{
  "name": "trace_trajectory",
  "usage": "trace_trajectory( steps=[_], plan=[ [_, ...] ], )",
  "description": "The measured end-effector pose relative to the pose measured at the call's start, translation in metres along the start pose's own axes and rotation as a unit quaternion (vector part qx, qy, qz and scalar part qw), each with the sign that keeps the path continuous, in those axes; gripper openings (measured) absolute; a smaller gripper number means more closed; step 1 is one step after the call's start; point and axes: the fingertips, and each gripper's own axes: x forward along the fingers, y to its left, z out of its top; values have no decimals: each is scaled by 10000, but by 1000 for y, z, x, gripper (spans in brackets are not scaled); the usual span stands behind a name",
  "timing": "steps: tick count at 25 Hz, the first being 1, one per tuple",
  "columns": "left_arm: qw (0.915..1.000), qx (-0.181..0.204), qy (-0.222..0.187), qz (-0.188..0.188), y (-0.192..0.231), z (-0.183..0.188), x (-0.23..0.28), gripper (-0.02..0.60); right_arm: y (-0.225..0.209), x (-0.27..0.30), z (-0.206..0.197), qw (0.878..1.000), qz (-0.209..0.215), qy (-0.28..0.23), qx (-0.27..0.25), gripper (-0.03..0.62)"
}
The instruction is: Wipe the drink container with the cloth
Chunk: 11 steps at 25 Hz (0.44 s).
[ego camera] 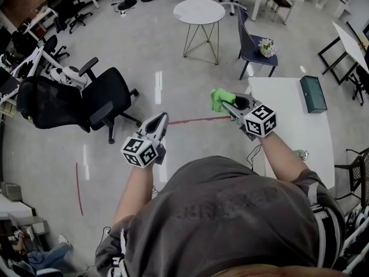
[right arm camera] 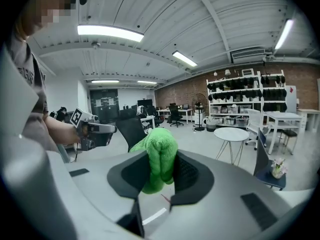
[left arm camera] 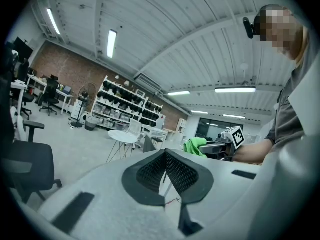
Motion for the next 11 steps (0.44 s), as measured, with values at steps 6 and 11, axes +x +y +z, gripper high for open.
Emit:
trace_trajectory(
  steps=[6,11],
  plan=[
    [10000,-7,-14,17,1,3,0,6,-2,1,1,10000,28,26,-39,100],
    [10000,-20,-5,-12,0,3,1,6,-3,2,2,10000,36,26,-54,100]
  ],
)
